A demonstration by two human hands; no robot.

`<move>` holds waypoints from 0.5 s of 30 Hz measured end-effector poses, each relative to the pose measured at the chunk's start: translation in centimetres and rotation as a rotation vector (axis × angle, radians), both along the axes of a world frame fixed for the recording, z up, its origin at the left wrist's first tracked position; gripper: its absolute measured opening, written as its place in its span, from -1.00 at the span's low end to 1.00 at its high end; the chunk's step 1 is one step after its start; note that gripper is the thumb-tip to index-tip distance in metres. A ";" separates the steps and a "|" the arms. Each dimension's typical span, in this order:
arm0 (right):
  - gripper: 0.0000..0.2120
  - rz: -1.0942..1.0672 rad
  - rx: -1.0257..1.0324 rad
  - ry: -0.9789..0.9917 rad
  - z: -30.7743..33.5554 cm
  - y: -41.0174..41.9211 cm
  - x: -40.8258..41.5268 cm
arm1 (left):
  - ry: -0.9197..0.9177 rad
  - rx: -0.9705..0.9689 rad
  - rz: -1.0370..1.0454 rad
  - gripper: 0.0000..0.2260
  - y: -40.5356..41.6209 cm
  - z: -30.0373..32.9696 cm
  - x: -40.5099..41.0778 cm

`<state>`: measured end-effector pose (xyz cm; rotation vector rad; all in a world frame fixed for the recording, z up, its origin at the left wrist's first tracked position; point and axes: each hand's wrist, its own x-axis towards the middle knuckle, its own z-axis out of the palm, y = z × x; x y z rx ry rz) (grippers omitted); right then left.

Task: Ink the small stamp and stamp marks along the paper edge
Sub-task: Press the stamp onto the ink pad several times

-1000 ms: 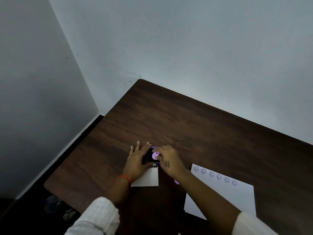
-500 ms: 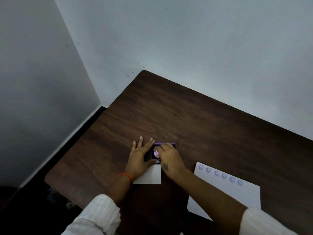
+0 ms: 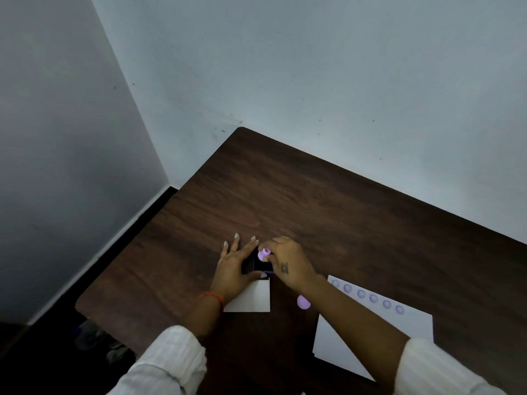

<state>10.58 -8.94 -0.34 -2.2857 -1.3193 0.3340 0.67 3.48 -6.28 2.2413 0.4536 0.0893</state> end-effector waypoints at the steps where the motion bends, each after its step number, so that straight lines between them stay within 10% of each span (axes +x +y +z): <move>1: -0.86 0.034 -0.034 -0.028 0.0 0.2 0.2 | 0.006 0.000 0.004 -0.32 0.0 0.0 0.0; 15: -0.86 0.193 -0.171 -0.160 -0.4 1.2 1.3 | -0.023 0.012 -0.008 -0.33 0.1 -0.5 0.2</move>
